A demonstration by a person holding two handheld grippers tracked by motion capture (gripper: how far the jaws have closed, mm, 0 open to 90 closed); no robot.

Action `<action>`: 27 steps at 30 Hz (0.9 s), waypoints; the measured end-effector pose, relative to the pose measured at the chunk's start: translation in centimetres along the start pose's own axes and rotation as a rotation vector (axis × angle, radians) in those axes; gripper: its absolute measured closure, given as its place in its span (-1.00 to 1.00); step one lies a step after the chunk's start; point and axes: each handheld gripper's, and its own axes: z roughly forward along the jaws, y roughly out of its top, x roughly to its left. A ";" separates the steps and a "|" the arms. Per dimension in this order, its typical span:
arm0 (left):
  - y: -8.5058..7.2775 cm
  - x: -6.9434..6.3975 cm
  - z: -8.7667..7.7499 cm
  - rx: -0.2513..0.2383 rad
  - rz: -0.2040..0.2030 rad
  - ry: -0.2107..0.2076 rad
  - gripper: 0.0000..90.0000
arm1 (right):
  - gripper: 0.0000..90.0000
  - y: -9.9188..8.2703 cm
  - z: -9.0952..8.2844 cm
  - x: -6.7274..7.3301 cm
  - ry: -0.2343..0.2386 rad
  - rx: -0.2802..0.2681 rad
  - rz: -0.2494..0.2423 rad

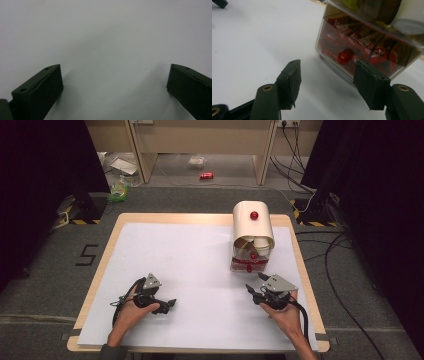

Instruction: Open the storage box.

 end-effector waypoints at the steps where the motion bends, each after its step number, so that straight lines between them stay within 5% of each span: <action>1: 0.0 0.0 0.0 0.000 0.000 0.000 -1.00 | -0.10 0.3 0.1 -0.2 0.001 -0.013 -0.018; 9: 0.0 0.0 0.0 0.000 0.000 0.000 -1.00 | -0.06 1.4 0.7 -0.8 0.000 -0.035 -0.060; 27: 0.0 0.0 0.0 0.000 0.000 -0.001 -1.00 | -0.05 2.1 2.7 -0.5 -0.046 0.006 -0.202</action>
